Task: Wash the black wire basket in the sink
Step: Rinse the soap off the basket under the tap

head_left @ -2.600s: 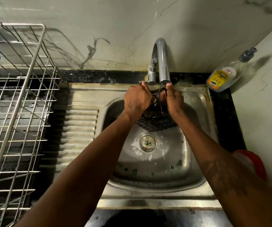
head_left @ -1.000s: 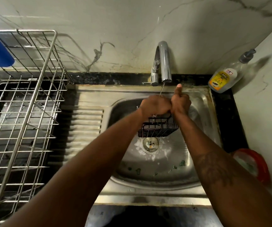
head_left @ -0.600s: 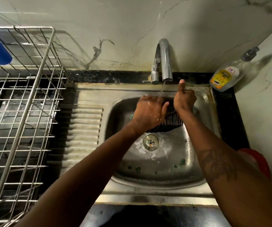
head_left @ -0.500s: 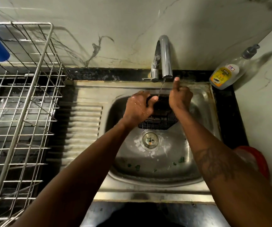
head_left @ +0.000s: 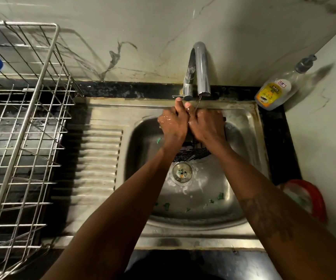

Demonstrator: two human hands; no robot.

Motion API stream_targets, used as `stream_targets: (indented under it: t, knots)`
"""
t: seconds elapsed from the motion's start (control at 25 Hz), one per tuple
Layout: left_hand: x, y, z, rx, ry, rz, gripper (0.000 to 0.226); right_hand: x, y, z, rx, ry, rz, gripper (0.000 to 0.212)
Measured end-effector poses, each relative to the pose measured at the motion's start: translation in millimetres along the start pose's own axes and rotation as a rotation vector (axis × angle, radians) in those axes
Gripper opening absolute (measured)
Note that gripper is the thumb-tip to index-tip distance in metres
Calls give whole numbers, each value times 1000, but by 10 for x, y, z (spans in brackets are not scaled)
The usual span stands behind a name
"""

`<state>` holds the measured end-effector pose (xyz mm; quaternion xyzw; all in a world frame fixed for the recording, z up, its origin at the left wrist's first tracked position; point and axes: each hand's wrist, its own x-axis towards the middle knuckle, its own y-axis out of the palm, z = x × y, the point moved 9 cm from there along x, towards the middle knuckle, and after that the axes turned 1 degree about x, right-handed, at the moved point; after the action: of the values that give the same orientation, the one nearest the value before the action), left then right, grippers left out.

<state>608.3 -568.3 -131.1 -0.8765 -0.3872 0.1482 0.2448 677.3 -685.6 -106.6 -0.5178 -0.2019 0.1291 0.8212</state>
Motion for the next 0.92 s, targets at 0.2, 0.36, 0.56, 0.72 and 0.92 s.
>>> stream_targets:
  t: [0.2,0.36,0.56,0.72,0.92]
  knots:
    - [-250,316,66,-290,-29,311,55,162,-4,-470,91,299,221,55]
    - [-170,379,557,-257,-182,322,61,30,1,-691,242,476,163,64]
    - [-52,541,-92,-232,-74,320,60,199,-85,-548,285,381,111,60]
    - [179,477,-73,-192,-36,263,57,122,53,-369,446,213,256,60]
    - [104,501,327,64,76,394,71,-24,165,-656,651,428,123,49]
